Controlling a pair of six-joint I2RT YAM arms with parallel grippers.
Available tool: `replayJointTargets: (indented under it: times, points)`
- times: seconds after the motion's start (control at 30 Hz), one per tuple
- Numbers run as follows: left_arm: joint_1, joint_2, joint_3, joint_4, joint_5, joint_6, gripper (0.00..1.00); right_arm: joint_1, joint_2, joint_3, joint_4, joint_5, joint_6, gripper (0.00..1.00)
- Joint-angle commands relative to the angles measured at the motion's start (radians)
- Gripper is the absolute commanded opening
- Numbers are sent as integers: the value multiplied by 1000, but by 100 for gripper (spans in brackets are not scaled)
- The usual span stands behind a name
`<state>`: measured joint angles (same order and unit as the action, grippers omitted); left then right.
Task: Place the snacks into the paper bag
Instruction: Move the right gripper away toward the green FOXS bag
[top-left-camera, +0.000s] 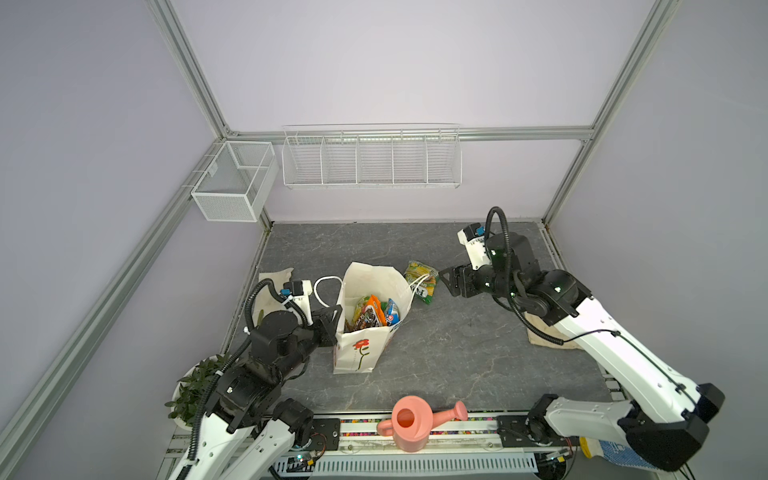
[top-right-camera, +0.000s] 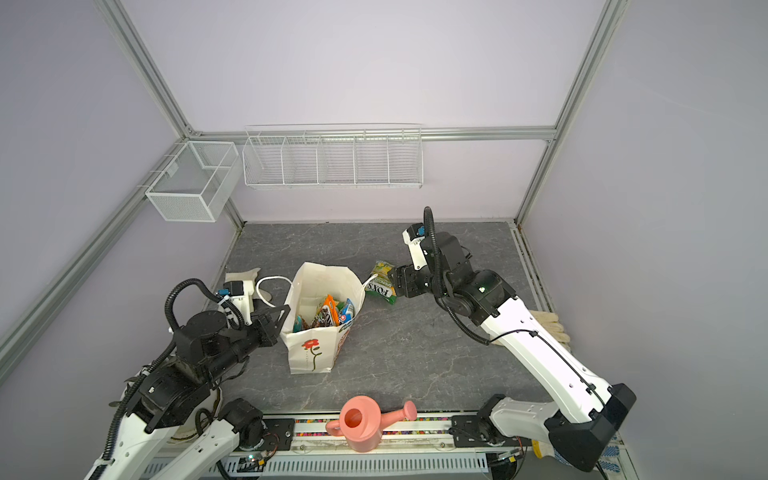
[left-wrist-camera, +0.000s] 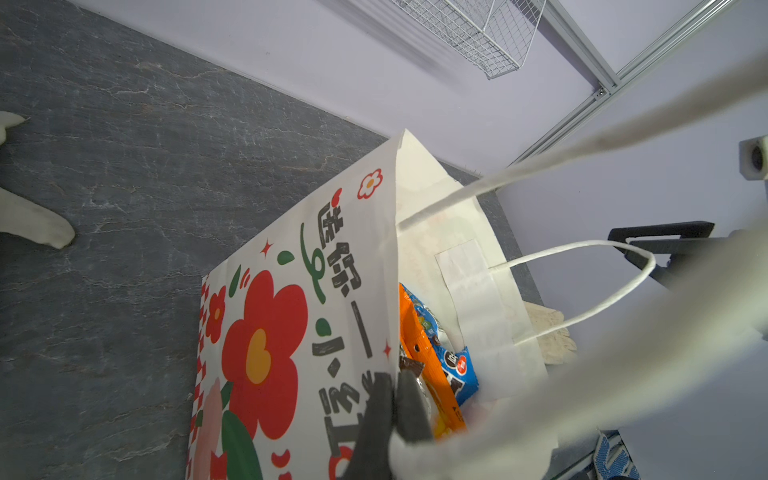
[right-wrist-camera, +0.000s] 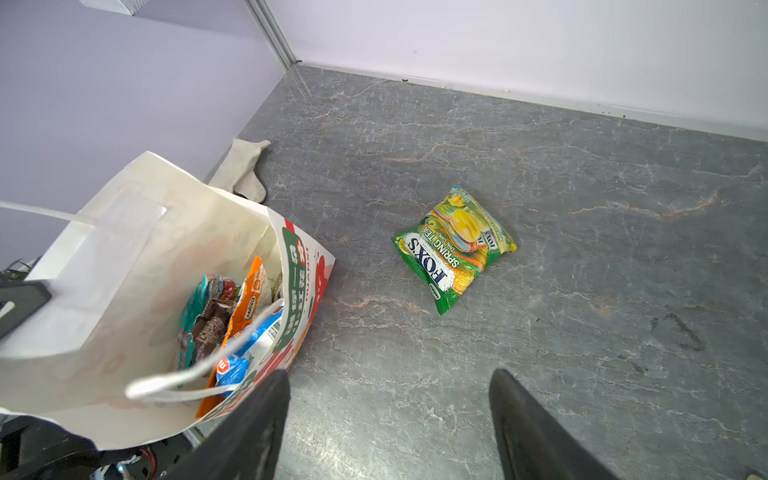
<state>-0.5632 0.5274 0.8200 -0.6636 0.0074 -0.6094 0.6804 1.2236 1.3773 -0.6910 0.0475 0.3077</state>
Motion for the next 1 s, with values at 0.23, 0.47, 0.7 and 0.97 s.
replayJointTargets:
  times: [0.23,0.47,0.7,0.97]
  points:
    - [-1,-3,15,18,-9,2,0,-54,-47,-56,57,-89,57,82]
    - [-1,-17,14,5,-17,2,0,-105,-70,-108,76,-110,91,85]
    - [-1,-24,8,2,-17,0,0,-155,-81,-150,98,-130,114,88]
    - [-1,-24,8,-1,-22,1,0,-179,-84,-186,107,-130,133,91]
